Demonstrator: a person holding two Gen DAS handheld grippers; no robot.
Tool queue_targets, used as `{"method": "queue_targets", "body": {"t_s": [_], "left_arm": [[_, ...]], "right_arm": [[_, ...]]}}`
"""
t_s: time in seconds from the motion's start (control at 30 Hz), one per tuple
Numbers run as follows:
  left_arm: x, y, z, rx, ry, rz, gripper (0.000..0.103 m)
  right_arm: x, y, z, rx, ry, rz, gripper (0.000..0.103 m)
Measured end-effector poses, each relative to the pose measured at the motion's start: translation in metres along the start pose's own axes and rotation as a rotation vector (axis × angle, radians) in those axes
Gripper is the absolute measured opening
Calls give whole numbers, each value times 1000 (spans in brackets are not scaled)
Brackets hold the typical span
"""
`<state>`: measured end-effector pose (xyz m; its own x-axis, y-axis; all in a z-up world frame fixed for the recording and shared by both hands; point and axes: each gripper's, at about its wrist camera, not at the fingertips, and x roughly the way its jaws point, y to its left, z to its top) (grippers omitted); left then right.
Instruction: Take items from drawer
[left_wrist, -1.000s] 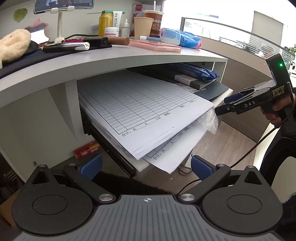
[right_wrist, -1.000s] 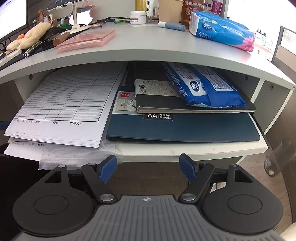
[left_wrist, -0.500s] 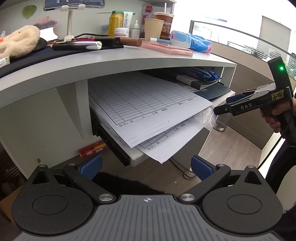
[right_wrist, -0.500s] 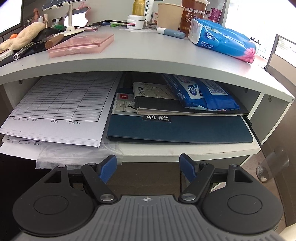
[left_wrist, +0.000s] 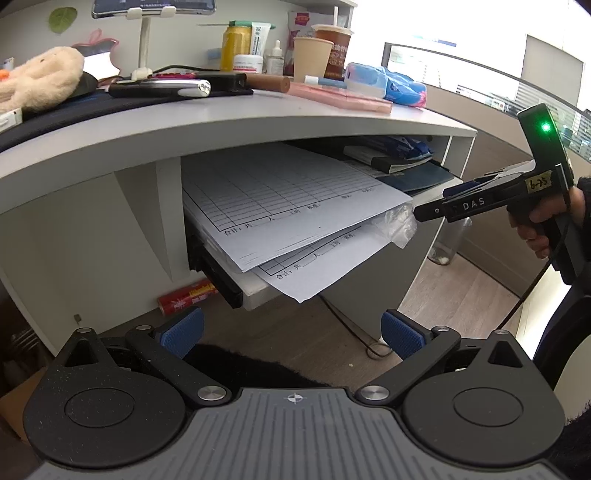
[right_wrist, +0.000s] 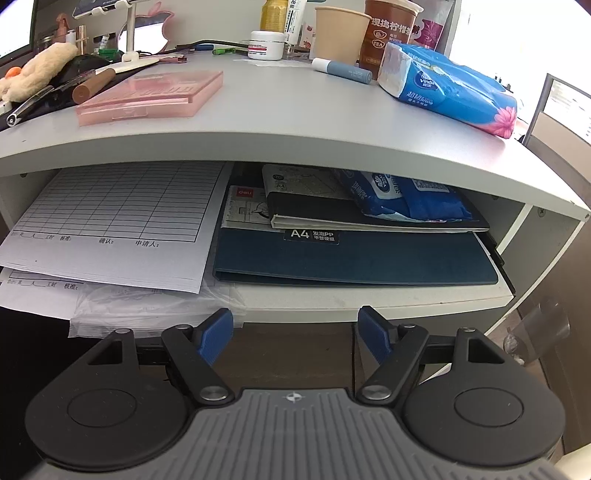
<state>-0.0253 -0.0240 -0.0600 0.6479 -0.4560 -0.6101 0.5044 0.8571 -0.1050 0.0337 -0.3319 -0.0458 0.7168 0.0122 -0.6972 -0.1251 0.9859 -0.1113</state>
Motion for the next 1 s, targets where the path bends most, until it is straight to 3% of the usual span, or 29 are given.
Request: {"method": "queue_targets", "body": {"t_s": [0.33, 0.6, 1.0], "left_arm": [[-2, 3, 1, -29, -42, 26, 103], [3, 3, 2, -32, -31, 6, 97], [6, 4, 1, -42, -25, 1, 97]], "right_arm": [[9, 5, 7, 12, -18, -27, 72], [16, 7, 11, 22, -30, -36, 72], [26, 10, 18, 20, -43, -44, 72]]}}
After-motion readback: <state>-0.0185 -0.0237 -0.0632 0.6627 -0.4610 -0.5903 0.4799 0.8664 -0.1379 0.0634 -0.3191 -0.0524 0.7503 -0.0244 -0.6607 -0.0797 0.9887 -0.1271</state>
